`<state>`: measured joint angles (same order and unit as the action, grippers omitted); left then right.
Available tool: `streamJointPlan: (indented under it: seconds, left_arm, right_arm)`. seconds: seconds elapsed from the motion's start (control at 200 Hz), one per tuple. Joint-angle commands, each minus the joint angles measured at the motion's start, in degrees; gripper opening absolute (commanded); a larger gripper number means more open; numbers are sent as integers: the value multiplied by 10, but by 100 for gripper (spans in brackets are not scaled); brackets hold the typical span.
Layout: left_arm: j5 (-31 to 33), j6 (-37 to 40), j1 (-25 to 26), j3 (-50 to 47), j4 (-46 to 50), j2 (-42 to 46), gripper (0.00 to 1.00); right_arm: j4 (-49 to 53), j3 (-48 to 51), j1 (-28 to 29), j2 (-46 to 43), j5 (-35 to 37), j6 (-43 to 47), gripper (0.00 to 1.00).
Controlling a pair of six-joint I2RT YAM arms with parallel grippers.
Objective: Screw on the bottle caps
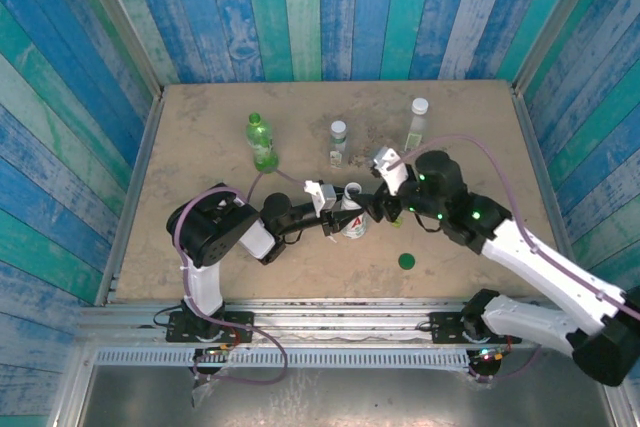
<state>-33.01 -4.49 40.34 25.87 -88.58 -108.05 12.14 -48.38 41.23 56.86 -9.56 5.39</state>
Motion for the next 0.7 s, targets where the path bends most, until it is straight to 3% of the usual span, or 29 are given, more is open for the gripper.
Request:
streamJointPlan:
  seconds: [0.0,0.26,0.345,0.496,0.691]
  left_arm:
    - [1,21,1,-6,30,4,51]
    - [22,37,5,-12,88,39,51]
    - [22,34,8,-17,71,36,52]
    - [24,34,8,-17,66,31,52]
    - [24,39,9,-17,77,34,52]
  right_arm:
    - [-8,55,4,-57,96,-72,81]
    - [104,185,7,-187,230,-300,77]
    - [143,217,15,-206,236,-355,77]
    - [193,253,47,-203,244,-433,74]
    - [215,254,107,-133,263,-488,64]
